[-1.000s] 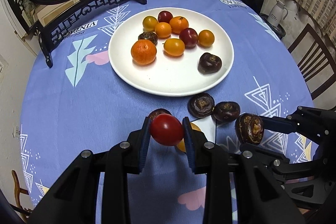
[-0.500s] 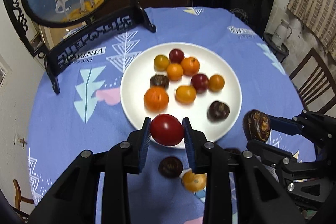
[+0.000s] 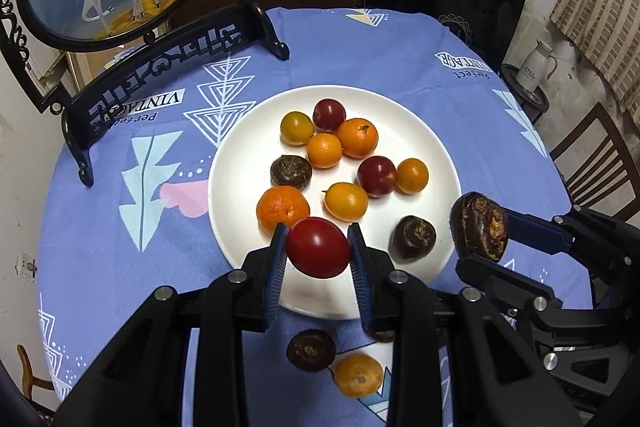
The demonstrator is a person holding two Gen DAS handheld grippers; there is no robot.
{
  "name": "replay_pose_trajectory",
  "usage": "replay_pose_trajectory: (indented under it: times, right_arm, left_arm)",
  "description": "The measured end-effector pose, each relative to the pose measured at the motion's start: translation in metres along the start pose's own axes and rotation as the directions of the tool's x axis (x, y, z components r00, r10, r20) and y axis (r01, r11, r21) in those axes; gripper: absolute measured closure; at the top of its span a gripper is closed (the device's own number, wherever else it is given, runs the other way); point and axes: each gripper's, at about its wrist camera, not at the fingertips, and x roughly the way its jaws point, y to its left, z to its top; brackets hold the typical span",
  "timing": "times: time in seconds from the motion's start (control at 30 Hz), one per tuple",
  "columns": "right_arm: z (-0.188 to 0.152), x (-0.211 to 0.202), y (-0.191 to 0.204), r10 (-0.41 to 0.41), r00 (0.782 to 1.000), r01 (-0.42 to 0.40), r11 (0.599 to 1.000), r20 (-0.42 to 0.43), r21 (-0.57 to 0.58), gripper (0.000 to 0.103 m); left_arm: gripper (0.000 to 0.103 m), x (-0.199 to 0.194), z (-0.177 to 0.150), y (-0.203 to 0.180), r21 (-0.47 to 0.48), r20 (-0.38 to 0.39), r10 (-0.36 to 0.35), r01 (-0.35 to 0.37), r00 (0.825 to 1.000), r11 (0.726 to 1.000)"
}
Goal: Organize fruits
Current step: 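Lower the mangosteen and red plum onto the white plate and open both tools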
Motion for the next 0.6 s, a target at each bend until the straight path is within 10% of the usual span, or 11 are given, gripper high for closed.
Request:
replay_pose_trajectory:
  times: [0.6]
  right_arm:
    - [0.015,0.033,-0.008,-0.015,0.999,0.015,1.0,-0.032,0.001,0.061]
  left_arm:
    - [0.073,0.03,0.021,0.007,-0.009,-0.036,0.016,-0.016,0.999,1.0]
